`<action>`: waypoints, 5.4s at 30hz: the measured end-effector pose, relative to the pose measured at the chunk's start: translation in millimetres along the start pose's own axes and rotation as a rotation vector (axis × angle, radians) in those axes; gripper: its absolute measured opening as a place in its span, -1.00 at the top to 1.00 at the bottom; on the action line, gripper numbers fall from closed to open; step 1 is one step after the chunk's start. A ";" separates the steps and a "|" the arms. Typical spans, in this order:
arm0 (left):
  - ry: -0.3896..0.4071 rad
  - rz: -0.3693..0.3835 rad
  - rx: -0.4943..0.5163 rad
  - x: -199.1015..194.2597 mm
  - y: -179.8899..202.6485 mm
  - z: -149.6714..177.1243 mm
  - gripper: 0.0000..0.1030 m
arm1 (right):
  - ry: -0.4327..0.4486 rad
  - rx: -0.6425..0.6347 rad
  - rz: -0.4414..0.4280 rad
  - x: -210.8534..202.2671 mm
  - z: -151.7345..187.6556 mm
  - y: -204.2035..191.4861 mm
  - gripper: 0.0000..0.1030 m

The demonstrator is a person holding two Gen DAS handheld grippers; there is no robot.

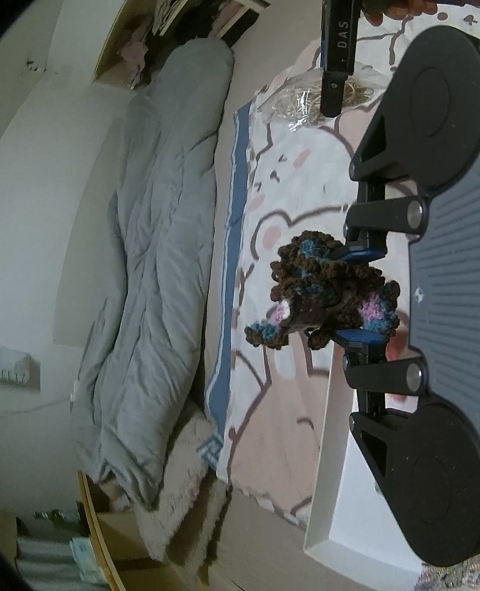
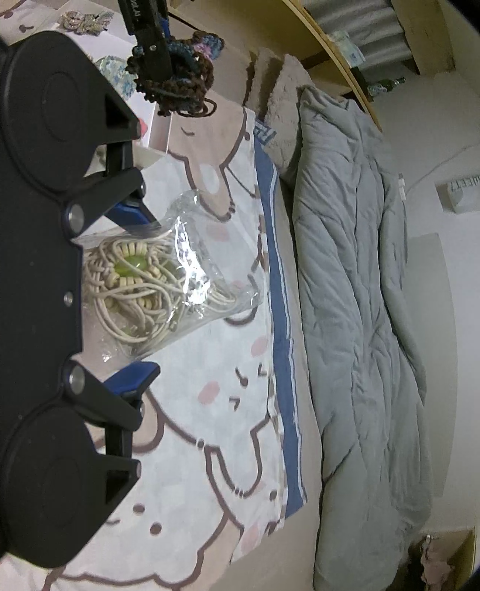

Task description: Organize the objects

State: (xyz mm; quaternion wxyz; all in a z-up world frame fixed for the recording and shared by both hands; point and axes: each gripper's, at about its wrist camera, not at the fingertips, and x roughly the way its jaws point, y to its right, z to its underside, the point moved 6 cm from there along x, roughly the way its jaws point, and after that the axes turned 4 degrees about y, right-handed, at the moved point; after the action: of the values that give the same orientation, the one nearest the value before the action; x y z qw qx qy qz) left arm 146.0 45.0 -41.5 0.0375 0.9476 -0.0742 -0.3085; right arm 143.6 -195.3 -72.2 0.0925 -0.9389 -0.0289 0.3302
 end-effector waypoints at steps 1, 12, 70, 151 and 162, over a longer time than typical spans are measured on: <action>0.002 -0.007 -0.006 -2.3 -7.2 -0.1 0.30 | 0.000 -0.001 -0.007 2.5 -0.6 -6.1 -0.46; -0.012 -0.081 -0.058 -24.7 -80.8 16.3 0.30 | -0.006 -0.032 -0.101 28.0 -1.6 -77.5 -0.46; -0.304 0.004 0.013 -26.1 -228.2 113.9 -0.44 | -0.261 -0.030 -0.326 138.5 58.8 -371.7 -0.81; -0.034 -0.265 -0.015 -146.9 -119.9 85.6 -1.00 | -0.044 -0.316 -0.316 -55.7 73.9 -185.7 -1.00; -0.051 -0.259 -0.012 -146.9 -121.9 88.5 -1.00 | -0.066 -0.323 -0.298 -51.4 78.9 -183.8 -1.00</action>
State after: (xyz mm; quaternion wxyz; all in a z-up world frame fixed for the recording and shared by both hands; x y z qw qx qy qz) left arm -9.3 187.0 -42.1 0.0011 0.9409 0.0496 -0.3350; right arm 55.4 -8.6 -65.5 -0.0123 -0.9156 -0.2230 0.3343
